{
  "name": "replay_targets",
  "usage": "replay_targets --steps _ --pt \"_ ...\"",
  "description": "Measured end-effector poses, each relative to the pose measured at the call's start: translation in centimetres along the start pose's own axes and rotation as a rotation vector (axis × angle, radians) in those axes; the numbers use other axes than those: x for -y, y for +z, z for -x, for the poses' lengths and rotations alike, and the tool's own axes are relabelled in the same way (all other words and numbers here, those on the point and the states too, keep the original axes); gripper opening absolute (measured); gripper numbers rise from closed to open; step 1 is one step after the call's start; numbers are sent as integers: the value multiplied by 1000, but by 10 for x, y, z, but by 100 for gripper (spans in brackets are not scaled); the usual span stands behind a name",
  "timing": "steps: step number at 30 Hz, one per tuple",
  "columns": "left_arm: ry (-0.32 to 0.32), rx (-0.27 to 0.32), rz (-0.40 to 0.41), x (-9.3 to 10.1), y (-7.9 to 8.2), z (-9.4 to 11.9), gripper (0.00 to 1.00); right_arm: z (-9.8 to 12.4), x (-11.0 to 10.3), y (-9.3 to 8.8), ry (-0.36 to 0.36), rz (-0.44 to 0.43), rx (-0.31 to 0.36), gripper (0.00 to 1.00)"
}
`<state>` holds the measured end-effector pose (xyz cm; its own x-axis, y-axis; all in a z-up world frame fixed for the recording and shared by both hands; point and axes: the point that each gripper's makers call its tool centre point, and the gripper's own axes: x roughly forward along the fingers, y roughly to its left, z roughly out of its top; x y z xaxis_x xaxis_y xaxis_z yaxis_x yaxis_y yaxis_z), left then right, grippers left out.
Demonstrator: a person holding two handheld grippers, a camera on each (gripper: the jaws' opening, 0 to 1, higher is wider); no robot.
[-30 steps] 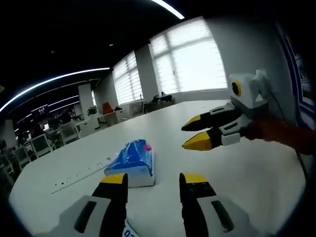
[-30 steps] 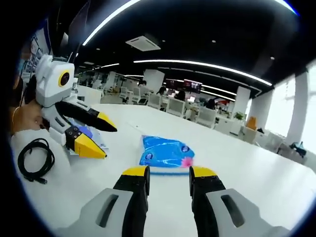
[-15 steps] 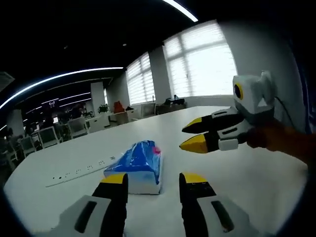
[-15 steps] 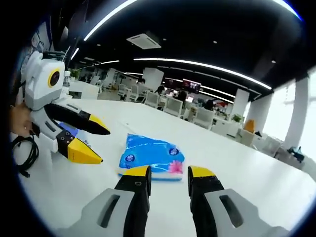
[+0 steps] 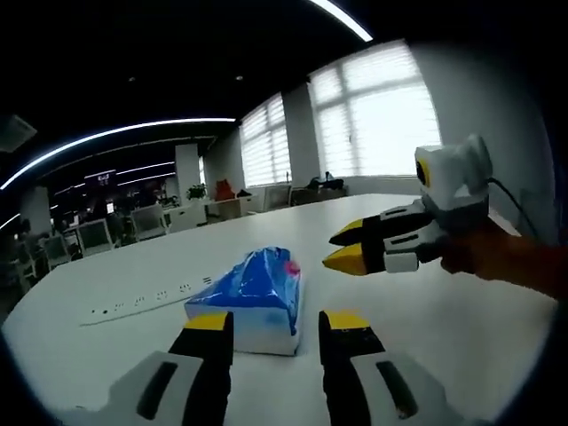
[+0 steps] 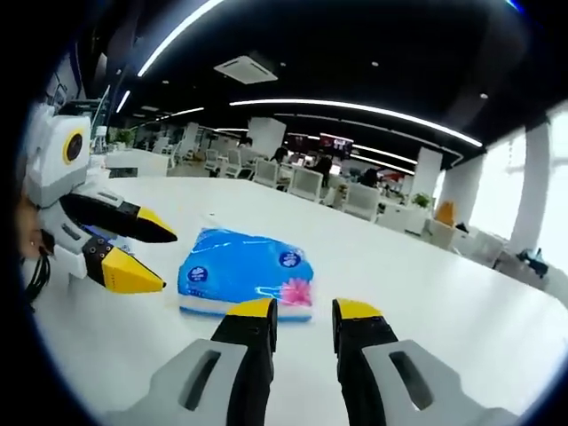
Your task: Arrange the tabletop items into an orderly group along one side of the table until the central work area is clear of visible clutter.
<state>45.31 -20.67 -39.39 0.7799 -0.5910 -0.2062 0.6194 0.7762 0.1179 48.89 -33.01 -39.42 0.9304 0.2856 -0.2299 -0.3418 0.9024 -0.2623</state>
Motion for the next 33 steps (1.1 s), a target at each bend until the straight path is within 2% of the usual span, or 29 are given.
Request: replay_targets --steps 3,6,10,13,16,19,22,25,26,27,30,33 --pt "1 -7 43 0 -2 -3 37 -5 0 -2 5 -16 0 23" --pt "-3 -23 23 2 -4 -5 35 -14 4 0 4 -39 11 22" --pt "-20 -25 55 7 4 -3 34 -21 10 0 -6 -72 16 22" --pt "-42 -24 -33 17 8 -7 31 -24 10 1 1 -90 26 22" --pt "-42 -44 1 20 4 -14 31 -26 9 2 2 -98 29 21" --pt "-44 -54 -48 18 0 -20 27 -31 6 1 11 -88 27 20" --pt "-43 -63 -12 17 -3 -20 26 -38 8 -5 10 -75 10 20" --pt "-41 -58 -15 17 -1 -21 26 -42 8 -7 16 -115 20 20" --pt "-41 -45 13 16 1 -21 26 -43 8 -7 19 -127 26 20" --pt "-42 -42 64 14 2 -21 25 -44 5 -5 38 -198 58 19" --pt "-46 -55 36 10 1 -22 24 -47 11 -9 30 -225 58 18" --pt "-47 -60 42 6 1 -22 23 -51 12 -12 36 -248 59 18"
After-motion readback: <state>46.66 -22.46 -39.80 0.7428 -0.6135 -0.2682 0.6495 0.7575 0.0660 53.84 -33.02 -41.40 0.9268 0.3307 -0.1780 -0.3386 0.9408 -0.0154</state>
